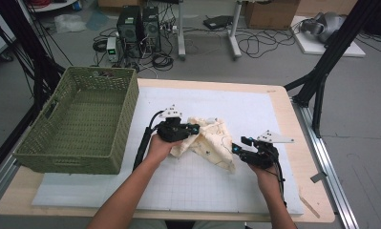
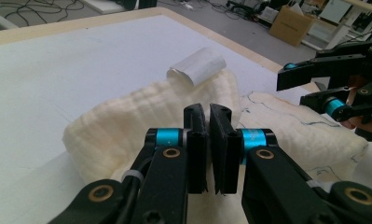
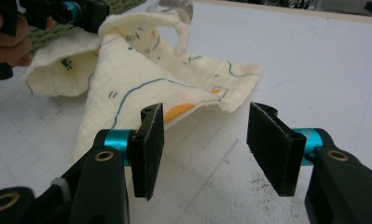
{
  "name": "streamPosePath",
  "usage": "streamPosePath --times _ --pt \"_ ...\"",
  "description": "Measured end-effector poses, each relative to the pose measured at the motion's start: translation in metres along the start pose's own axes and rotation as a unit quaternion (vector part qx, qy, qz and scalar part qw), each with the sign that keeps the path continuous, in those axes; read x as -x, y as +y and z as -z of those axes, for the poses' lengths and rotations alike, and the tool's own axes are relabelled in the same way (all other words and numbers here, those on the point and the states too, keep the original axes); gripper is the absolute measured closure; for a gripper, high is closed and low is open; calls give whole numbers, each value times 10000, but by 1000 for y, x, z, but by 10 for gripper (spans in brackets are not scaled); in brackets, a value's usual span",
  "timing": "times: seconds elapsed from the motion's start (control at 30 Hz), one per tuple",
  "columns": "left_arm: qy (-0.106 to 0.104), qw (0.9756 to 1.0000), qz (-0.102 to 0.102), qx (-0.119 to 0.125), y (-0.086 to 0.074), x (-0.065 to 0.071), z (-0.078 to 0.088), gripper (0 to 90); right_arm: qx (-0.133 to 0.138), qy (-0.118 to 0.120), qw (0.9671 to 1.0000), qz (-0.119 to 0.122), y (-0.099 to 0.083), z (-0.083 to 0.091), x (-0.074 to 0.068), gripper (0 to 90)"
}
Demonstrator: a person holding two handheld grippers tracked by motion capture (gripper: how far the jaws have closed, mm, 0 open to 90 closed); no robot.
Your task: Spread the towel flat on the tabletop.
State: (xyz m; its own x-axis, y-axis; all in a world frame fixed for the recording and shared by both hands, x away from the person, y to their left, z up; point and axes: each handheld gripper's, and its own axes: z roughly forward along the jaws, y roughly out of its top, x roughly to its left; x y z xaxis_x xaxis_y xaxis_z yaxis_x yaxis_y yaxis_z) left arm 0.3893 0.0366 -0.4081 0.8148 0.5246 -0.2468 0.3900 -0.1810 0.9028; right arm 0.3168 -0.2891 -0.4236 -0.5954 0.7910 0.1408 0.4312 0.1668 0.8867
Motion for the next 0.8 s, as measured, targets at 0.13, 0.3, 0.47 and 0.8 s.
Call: streamPosePath --times 0.13,0.3,0.47,0.8 --pt "246 9996 -131 -27 -1 -2 5 841 167 77 9998 -87 2 3 -1 433" --pt "452 9988 -189 -51 -3 -6 12 849 265 311 9991 -68 9 -1 -9 375" --pt "905 9958 -146 -88 -4 -13 19 865 -549 308 9977 253 2 -22 -17 347" --pt "2036 9785 96 -324 -12 -33 31 870 -1549 296 9873 198 -10 -27 -11 865"
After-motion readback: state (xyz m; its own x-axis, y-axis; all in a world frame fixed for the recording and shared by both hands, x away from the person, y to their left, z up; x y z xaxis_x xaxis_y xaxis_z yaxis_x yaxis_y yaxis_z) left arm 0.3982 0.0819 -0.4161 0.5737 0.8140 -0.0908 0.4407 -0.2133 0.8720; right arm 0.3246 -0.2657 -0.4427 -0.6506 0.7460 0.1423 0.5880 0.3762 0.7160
